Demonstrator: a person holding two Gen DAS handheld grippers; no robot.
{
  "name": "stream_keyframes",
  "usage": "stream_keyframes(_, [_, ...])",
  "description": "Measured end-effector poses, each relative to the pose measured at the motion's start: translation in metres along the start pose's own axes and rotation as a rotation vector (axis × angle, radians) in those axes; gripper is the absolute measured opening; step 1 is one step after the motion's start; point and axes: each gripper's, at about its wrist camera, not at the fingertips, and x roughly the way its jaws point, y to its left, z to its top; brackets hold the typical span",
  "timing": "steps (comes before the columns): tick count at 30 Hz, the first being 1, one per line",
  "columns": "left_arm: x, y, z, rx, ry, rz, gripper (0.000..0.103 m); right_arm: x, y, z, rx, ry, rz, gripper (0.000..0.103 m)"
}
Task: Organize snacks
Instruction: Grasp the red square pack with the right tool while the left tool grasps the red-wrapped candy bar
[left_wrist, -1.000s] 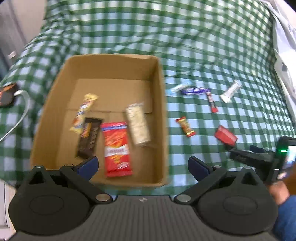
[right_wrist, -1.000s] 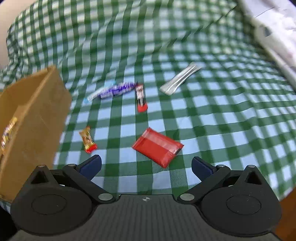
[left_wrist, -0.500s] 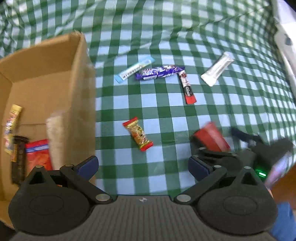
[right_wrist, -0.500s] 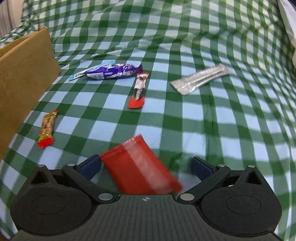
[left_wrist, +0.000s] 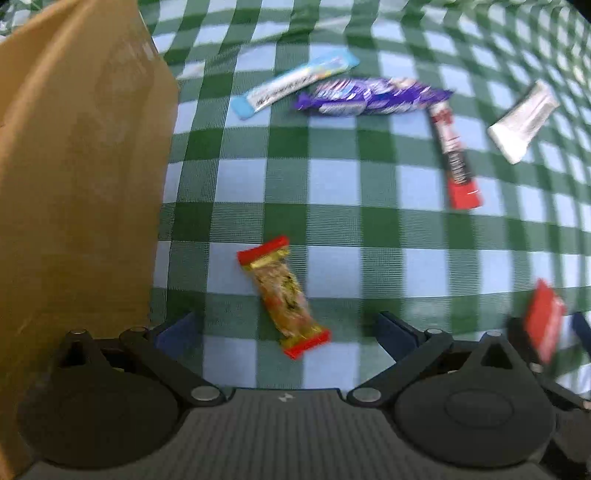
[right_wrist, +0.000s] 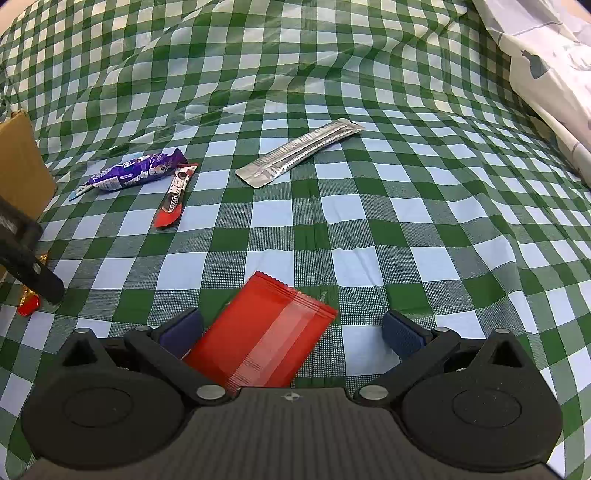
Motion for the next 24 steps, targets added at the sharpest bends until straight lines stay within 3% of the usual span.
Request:
stream_keyframes(2, [0.005,0.004,0.000,0.015,-0.021,-0.042,0.103,0.001,0.001,0.000,0.000,0.001,-0.005,0.103])
stream_keyframes(7, [0.003,0.007,0.000,0.009,-0.031,-0.044,0.102,0.002,0.007,0.004,0.015,0.031,-0.012,0.103])
stream_keyframes(9, [-0.005,0.011,-0.002,-0.025,-0.061,-0.033,0.089,0.000,0.011,0.004,0.019,0.045,-0.021,0.103])
stream_keyframes(10, [-0.011,0.014,-0.003,-0.041,-0.081,-0.031,0.068,-0.002,0.013,0.003,0.016,0.053,-0.023,0.103])
stream_keyframes(11, [-0.018,0.017,-0.005,-0.037,-0.096,-0.030,0.036,-0.005,0.015,0.001,0.021,0.059,-0.014,0.103])
stream_keyframes(12, [-0.022,0.016,-0.004,-0.015,-0.103,-0.032,0.021,-0.008,0.017,-0.001,0.029,0.058,-0.006,0.099])
stream_keyframes(13, [-0.024,0.015,-0.003,0.002,-0.099,-0.033,0.019,-0.012,0.020,-0.004,0.030,0.053,-0.011,0.092])
stream_keyframes(15, [-0.029,0.017,-0.004,0.012,-0.095,-0.049,0.019,-0.022,0.028,-0.007,0.006,0.014,0.011,0.047])
stream_keyframes(20, [-0.062,0.020,-0.018,0.057,-0.149,-0.105,0.018,-0.035,0.029,-0.004,0.066,0.014,0.038,0.043])
stream_keyframes(24, [-0.103,0.027,-0.039,0.074,-0.199,-0.174,0.018,-0.073,0.027,0.005,0.140,-0.072,0.044,0.044])
